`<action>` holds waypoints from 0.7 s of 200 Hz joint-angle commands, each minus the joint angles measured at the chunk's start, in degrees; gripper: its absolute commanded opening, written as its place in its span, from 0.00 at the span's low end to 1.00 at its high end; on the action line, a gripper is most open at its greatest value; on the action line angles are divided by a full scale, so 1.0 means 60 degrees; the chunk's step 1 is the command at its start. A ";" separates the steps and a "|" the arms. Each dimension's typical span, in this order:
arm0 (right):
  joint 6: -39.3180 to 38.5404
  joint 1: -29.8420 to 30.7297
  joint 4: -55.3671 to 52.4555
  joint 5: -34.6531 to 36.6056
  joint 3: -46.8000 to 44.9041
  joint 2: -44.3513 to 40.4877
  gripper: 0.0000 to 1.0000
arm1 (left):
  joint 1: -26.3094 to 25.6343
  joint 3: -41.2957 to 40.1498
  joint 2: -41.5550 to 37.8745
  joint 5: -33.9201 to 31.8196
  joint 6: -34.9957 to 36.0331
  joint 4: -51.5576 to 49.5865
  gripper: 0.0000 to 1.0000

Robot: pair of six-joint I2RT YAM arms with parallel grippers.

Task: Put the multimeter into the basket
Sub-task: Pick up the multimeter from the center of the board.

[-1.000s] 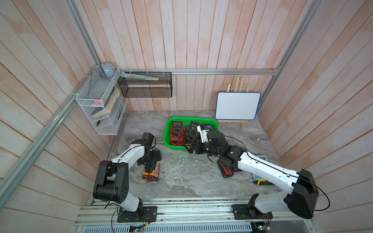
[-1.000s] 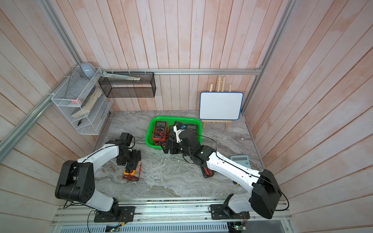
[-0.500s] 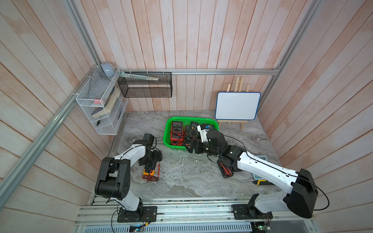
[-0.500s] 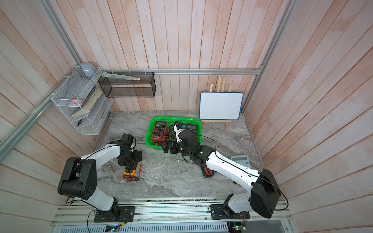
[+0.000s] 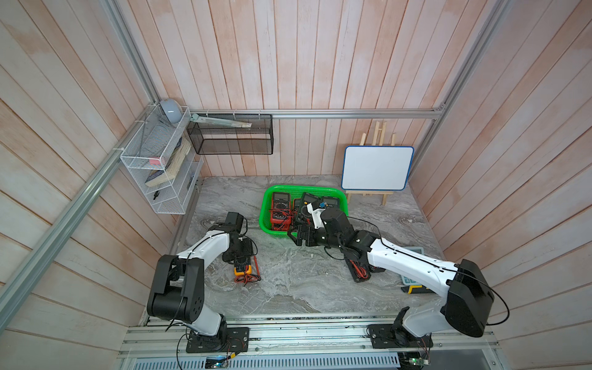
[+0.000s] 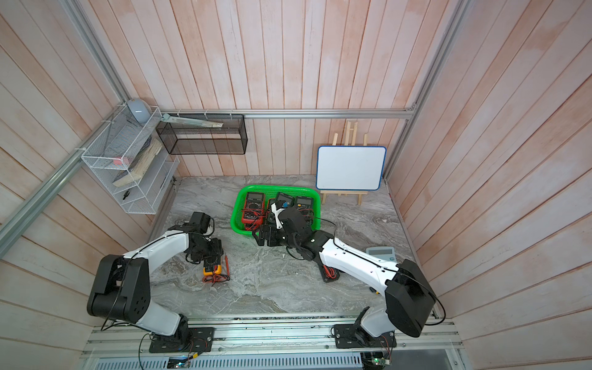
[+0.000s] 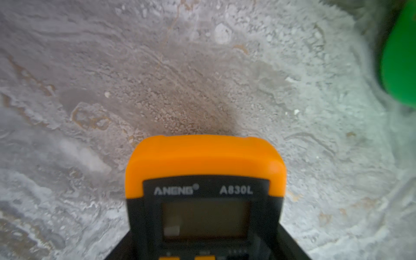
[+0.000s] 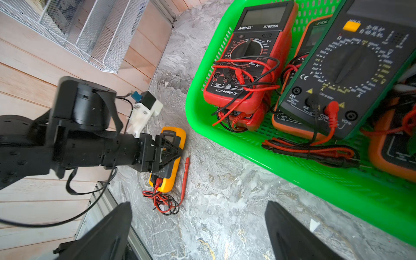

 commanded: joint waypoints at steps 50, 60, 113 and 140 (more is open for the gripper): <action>0.0066 -0.0538 0.0220 -0.0403 0.0622 0.0392 0.98 | 0.0024 0.1210 -0.2307 0.0567 -0.0124 -0.1339 0.00; 0.0094 -0.0659 0.0239 -0.0404 0.0651 0.0371 0.98 | 0.0024 0.1349 -0.2542 0.0723 -0.0171 -0.1424 0.00; 0.0435 -0.1598 0.0524 -0.0908 0.0549 0.0125 0.98 | 0.0024 0.2665 -0.2969 0.1530 -0.0433 -0.1468 0.00; 0.0476 -0.1966 0.0524 -0.1004 0.0546 0.0018 0.98 | 0.0024 0.3470 -0.2755 0.1804 -0.0517 -0.1364 0.00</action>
